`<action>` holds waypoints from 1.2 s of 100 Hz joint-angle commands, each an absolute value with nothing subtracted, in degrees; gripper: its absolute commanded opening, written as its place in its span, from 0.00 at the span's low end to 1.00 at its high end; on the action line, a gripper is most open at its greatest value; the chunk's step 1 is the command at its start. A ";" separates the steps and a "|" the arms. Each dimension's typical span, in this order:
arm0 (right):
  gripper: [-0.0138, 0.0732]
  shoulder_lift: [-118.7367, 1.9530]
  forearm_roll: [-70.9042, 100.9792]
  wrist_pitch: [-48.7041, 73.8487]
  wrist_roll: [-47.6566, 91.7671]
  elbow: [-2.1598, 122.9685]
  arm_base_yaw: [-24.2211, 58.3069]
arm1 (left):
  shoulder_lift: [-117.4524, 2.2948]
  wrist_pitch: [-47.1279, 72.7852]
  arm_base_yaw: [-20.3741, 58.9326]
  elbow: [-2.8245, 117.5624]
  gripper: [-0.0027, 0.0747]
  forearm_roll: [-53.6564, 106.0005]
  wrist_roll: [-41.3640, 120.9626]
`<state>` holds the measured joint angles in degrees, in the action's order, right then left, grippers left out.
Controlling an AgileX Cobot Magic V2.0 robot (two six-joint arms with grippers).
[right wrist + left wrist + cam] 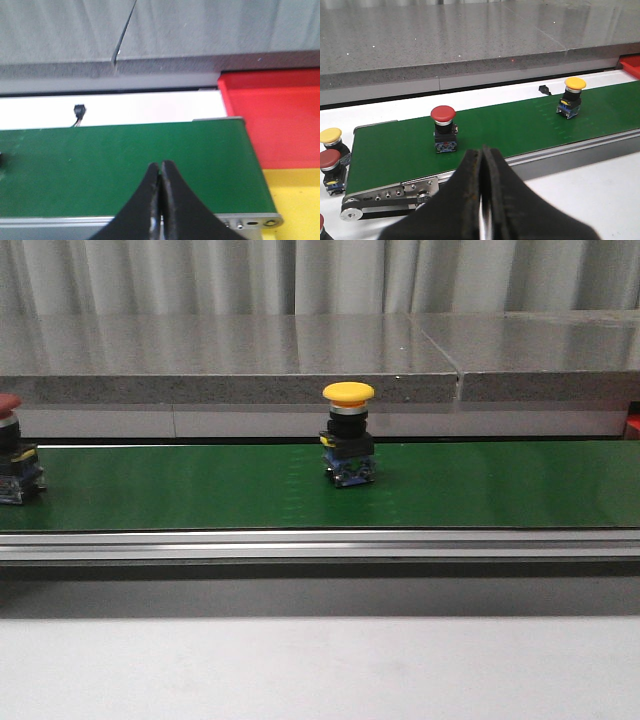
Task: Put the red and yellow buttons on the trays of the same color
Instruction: 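Move the right gripper to the yellow button at the belt's end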
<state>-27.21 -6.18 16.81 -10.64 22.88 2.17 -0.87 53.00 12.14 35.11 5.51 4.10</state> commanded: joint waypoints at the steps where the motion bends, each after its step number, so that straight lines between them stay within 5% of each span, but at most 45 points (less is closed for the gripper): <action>1: 0.08 -32.36 -6.31 14.79 -10.05 27.96 4.09 | -1.81 49.00 12.52 36.25 0.01 6.53 3.84; 25: 0.09 -46.73 -6.31 26.04 -10.05 41.13 10.17 | -1.81 49.00 12.52 36.25 0.01 6.53 3.84; 35: 0.17 -52.90 -6.31 31.01 -10.05 46.71 12.73 | -1.81 49.00 12.52 36.25 0.01 6.53 3.84; 44: 0.35 -57.41 -6.15 35.07 -10.05 51.74 15.01 | -1.81 48.90 12.52 36.25 0.01 6.53 3.84; 59: 0.79 -64.42 -5.69 41.42 -9.05 59.91 18.38 | -1.81 48.90 12.52 36.25 0.01 6.53 3.84; 68: 0.92 -68.22 -5.51 44.24 -6.98 64.57 20.31 | -1.81 48.90 12.52 36.25 0.01 6.53 3.84; 120: 0.84 -89.20 6.16 55.03 4.34 83.97 22.65 | -1.81 48.90 12.52 36.25 0.01 6.53 3.84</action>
